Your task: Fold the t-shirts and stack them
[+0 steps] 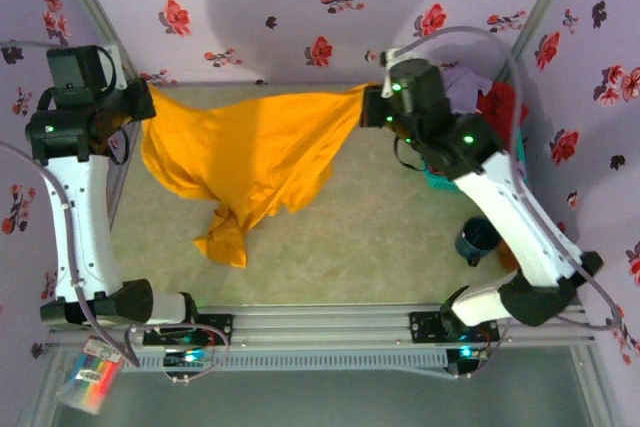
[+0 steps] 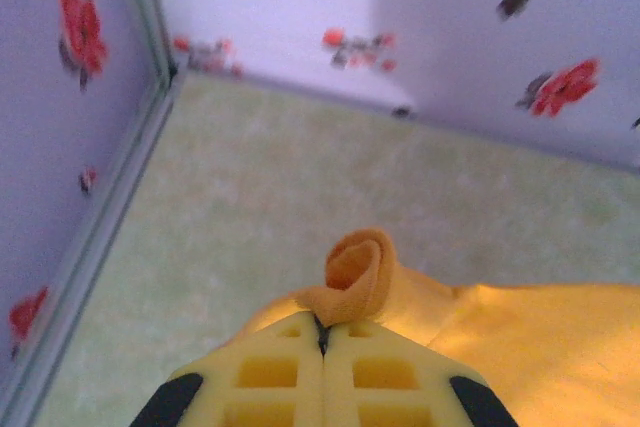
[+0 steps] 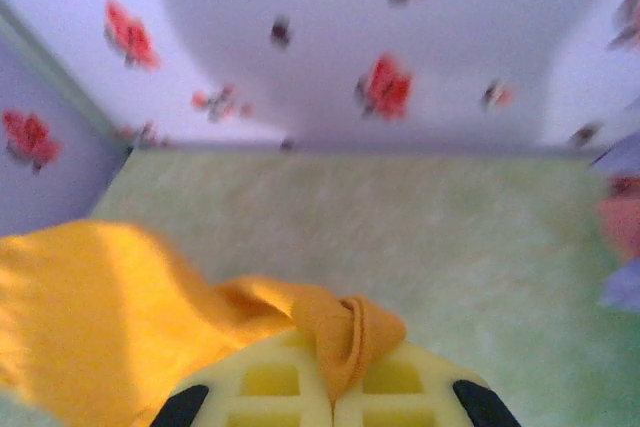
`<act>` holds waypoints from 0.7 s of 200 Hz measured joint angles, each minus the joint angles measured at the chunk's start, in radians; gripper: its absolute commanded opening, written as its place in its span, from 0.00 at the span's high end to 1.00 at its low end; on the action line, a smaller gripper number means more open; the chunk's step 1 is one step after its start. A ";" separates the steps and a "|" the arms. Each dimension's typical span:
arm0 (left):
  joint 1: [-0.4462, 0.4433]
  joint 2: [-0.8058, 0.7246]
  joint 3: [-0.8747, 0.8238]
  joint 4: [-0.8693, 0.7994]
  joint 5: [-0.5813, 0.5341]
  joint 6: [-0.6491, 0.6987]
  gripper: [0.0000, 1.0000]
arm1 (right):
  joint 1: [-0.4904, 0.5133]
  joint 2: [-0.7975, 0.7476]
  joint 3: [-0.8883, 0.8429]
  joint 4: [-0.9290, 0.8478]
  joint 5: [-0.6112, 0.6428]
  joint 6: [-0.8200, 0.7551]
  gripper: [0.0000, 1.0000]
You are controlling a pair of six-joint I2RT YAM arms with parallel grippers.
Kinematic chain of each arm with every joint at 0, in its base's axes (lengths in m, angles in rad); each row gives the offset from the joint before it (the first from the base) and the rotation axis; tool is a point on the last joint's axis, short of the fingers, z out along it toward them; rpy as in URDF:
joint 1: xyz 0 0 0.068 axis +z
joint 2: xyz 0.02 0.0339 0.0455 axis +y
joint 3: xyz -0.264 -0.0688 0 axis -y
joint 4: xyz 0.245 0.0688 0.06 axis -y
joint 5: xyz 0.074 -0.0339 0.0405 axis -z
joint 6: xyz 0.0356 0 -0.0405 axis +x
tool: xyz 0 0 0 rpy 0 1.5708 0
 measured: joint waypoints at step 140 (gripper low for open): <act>-0.108 -0.175 0.171 0.204 -0.002 0.153 1.00 | 0.007 -0.323 0.010 0.064 0.193 -0.174 1.00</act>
